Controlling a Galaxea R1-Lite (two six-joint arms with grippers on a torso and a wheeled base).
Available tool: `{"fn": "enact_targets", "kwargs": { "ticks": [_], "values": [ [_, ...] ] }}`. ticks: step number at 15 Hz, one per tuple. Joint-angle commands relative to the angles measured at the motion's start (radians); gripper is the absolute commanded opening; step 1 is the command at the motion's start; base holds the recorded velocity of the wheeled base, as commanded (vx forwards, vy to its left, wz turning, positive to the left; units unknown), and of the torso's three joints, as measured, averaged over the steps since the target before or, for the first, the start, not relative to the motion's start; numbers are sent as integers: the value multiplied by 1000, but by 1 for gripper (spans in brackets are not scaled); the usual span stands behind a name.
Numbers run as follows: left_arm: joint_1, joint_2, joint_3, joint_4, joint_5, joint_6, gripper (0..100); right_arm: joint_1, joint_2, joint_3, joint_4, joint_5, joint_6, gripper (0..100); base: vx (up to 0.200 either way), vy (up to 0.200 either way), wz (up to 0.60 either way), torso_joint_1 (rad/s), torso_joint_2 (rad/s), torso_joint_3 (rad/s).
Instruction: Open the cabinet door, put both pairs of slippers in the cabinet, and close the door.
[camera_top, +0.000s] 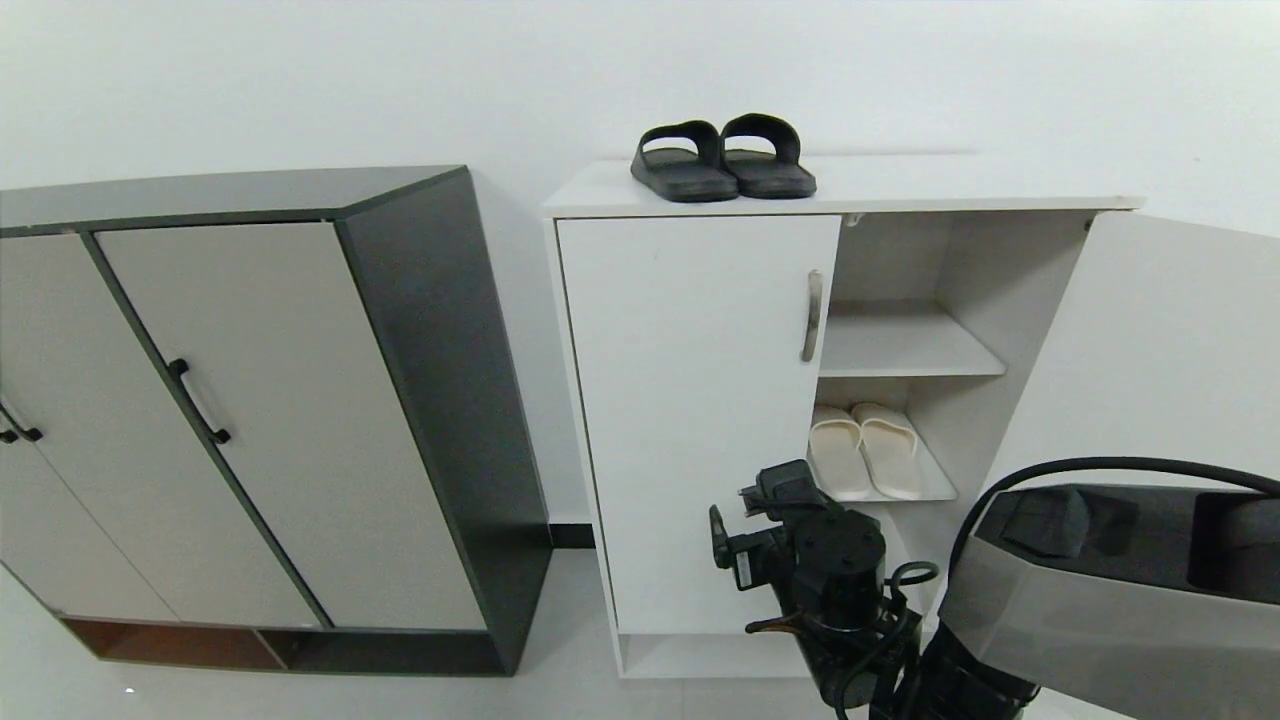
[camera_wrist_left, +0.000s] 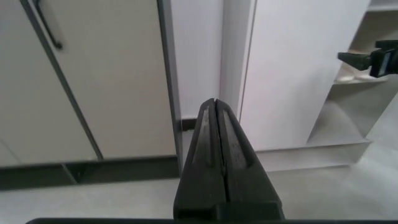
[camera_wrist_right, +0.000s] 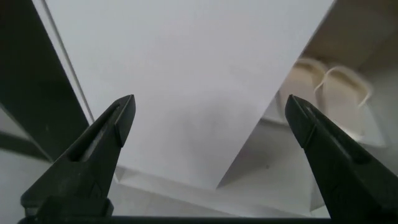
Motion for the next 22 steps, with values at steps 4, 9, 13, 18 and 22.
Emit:
{"fn": "enact_targets", "kwargs": {
  "ticks": [4,9,13,18,22],
  "values": [
    [0,0,0,0,3,-2,0,-2,-5,2,-2,5,2,100,0,0,0,100,-448,-347],
    [0,0,0,0,3,-2,0,-2,-7,3,-2,4,2,100,0,0,0,139,-460,-330],
    [0,0,0,0,3,-2,0,-2,-8,15,-27,4,2,100,0,0,0,173,-488,-311],
    [0,0,0,0,3,-2,0,-2,-7,14,-25,5,2,100,0,0,0,200,-514,-315],
    [0,0,0,0,3,-2,0,-3,-5,14,-27,5,2,100,0,0,0,229,-543,-316]
  ]
}}
